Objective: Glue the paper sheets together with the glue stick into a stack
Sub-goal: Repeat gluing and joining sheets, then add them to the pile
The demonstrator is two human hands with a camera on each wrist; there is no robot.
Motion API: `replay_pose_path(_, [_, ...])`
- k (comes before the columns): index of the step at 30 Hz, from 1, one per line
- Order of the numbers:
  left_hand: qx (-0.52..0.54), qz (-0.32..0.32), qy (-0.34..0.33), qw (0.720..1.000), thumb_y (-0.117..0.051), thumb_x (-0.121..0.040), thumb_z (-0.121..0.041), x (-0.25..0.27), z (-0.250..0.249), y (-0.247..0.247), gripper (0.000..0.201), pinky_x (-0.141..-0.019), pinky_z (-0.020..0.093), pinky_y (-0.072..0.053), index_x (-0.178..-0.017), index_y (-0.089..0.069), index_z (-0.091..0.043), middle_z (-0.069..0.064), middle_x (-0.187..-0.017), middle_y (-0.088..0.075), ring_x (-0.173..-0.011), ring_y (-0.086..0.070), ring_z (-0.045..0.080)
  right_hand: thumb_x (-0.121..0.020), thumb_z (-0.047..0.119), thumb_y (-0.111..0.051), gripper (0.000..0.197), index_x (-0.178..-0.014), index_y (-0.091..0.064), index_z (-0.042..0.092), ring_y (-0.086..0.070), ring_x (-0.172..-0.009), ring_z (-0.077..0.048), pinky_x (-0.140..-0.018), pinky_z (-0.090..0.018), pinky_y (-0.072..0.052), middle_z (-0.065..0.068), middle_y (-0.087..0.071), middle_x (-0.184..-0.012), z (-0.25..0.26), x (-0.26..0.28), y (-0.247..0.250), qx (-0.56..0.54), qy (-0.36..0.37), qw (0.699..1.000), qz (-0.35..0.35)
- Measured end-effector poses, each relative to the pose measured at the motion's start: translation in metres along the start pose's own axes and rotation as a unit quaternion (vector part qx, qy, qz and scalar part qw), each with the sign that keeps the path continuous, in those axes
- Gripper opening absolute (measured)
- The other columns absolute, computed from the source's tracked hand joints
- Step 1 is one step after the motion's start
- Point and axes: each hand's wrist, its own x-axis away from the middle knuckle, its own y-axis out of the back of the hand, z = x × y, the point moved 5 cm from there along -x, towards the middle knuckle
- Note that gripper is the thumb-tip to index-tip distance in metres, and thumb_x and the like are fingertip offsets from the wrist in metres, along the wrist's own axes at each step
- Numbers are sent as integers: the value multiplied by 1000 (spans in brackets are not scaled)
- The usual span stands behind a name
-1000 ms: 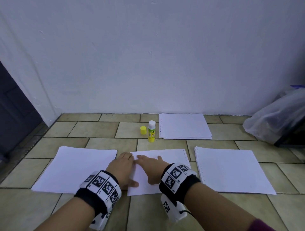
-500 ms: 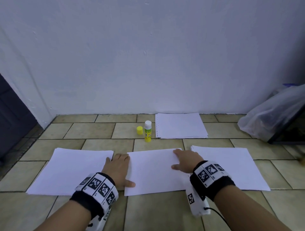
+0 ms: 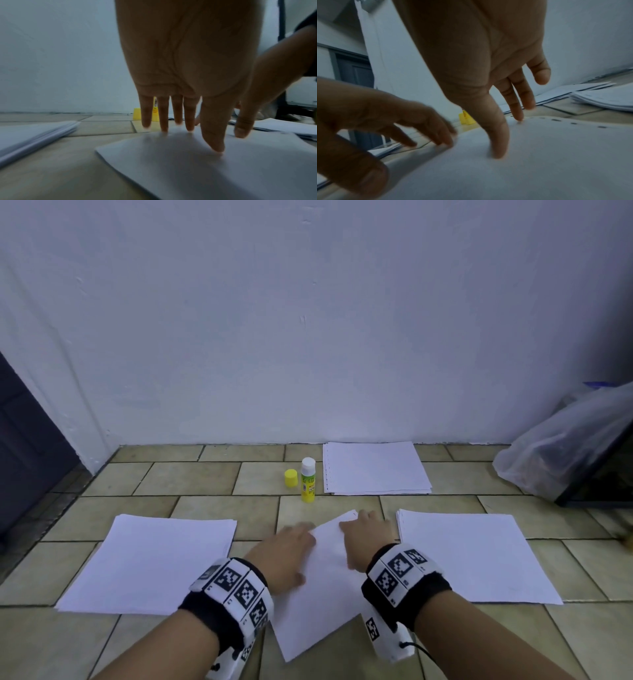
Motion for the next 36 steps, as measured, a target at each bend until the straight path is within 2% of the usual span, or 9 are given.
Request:
replay_pose_path(4, [-29,24,-17,999,-47,-96,-10,6,-8,-3,40,-95,34,-39,-135,-44,-12,8,-134,-43,-118,-44,25,-93,17,-44,43,-136,-39,15,-45,-119,-33,-92,-37,-40,-16,-44,-132,22,6,-1,-5,22,1000,6])
replay_pose_path(8, [-14,8,17,1000,-43,-95,-3,10,-6,1,29,-93,29,-38,-122,-53,-6,10,-128,-48,-115,-50,25,-94,34,-51,46,-133,-40,11,-45,-120,-35,-94,-41,-38,-14,-44,-132,47,11,-6,-45,61,997,-4])
replay_pose_path(11, [3,-9,35,999,-52,-94,-14,8,5,-1,45,-107,26,-29,-136,-39,-5,12,-146,-34,-133,-36,23,-94,27,-53,56,-141,-30,6,-30,-136,-31,-105,-47,-31,-12,-28,-149,63,12,-8,-63,123,990,-5])
replay_pose_path(14, [45,20,40,998,-57,-94,-27,8,14,-7,75,-118,27,-12,-152,-14,-5,9,-160,-8,-147,-10,20,-95,21,-49,69,-151,-12,6,-4,-148,-19,-118,-50,-10,-7,-5,-160,68,10,-6,-100,168,980,24])
replay_pose_path(17, [40,31,53,997,-56,-95,-32,9,19,-8,81,-119,28,-12,-153,-7,-5,7,-161,-4,-148,-9,19,-93,18,-47,67,-152,-14,14,-13,-146,-16,-119,-46,-4,0,-8,-161,63,6,-6,-145,192,970,17])
replay_pose_path(21, [25,35,63,997,-52,-97,-34,13,18,-9,81,-120,29,-12,-153,-1,-6,5,-162,2,-148,-6,18,-93,17,-42,62,-151,-21,21,-30,-140,-18,-120,-41,-7,7,-17,-159,41,2,-7,-188,155,970,12])
replay_pose_path(26, [39,50,65,996,-50,-98,-35,15,18,-10,81,-120,29,-13,-153,2,-6,3,-162,7,-148,-3,16,-95,26,-40,60,-151,-19,25,-32,-139,-18,-119,-41,-10,10,-17,-159,7,2,-13,-182,104,978,22])
replay_pose_path(30, [28,41,75,996,-50,-98,-35,17,13,-13,79,-118,32,-19,-153,-1,-5,4,-162,5,-148,-6,17,-96,34,-38,54,-149,-27,24,-38,-134,-21,-117,-39,-18,3,-41,-148,-5,0,-9,-183,79,980,21])
replay_pose_path(36, [-31,40,136,989,-54,-94,-36,24,6,-14,52,-96,32,-40,-133,-36,-7,10,-139,-35,-126,-38,24,-86,56,-56,64,-133,-47,14,-39,-125,-24,-100,-37,-40,-7,-43,-132,2,21,4,-128,75,989,7])
